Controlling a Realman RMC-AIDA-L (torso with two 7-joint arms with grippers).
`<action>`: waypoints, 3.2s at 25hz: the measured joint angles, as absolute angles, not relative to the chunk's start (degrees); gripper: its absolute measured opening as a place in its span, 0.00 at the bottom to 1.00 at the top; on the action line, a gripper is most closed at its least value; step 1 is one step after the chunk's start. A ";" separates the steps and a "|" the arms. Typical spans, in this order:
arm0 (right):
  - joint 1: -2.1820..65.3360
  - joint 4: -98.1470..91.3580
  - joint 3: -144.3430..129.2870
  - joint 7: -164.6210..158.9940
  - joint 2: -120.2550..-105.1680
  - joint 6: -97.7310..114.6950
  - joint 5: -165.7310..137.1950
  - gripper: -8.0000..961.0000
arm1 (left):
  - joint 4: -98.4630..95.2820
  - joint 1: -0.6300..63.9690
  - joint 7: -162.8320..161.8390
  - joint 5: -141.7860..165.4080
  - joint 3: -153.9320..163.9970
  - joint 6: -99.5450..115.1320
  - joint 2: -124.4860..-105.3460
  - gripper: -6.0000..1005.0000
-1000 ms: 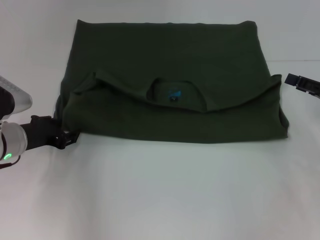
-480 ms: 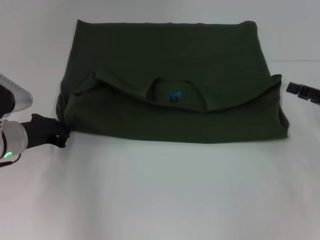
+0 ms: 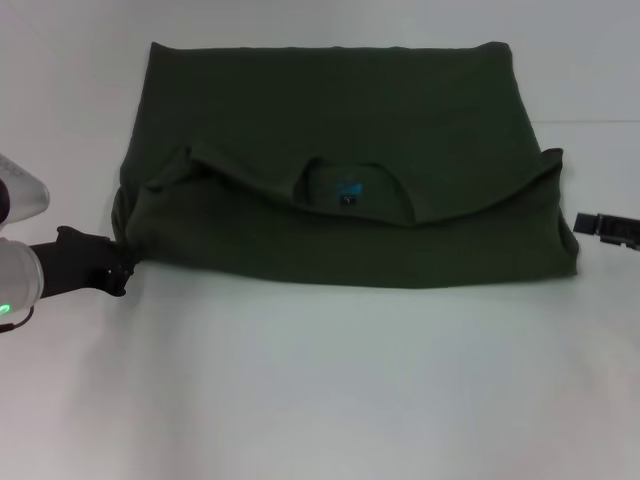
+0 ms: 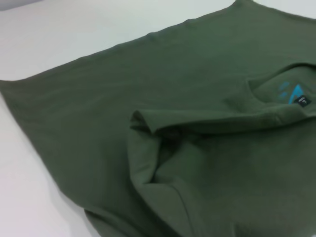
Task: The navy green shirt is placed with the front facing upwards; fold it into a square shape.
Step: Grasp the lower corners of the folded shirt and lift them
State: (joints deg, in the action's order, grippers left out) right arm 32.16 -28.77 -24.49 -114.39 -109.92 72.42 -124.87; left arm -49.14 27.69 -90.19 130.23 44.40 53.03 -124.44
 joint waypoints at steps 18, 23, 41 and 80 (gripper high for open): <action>35.46 -27.64 -27.51 -115.66 -113.20 62.09 -127.80 0.72 | -50.35 27.06 -90.52 130.51 44.38 55.86 -124.27 0.03; 36.19 -27.42 -28.88 -115.84 -114.16 61.26 -127.81 0.72 | -50.37 27.07 -90.53 130.52 44.39 55.79 -124.27 0.02; 35.49 -27.32 -29.52 -115.64 -115.13 59.86 -127.76 0.60 | -50.19 27.07 -90.52 130.30 44.38 56.06 -124.28 0.02; 31.37 -28.05 -28.21 -111.97 -114.22 62.07 -123.49 0.06 | -53.13 23.96 -91.93 130.53 43.50 61.70 -124.19 0.02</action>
State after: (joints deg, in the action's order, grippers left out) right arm 31.37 -28.05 -28.21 -111.97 -114.22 62.07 -123.49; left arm -53.13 23.96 -91.93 130.53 43.50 61.70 -124.19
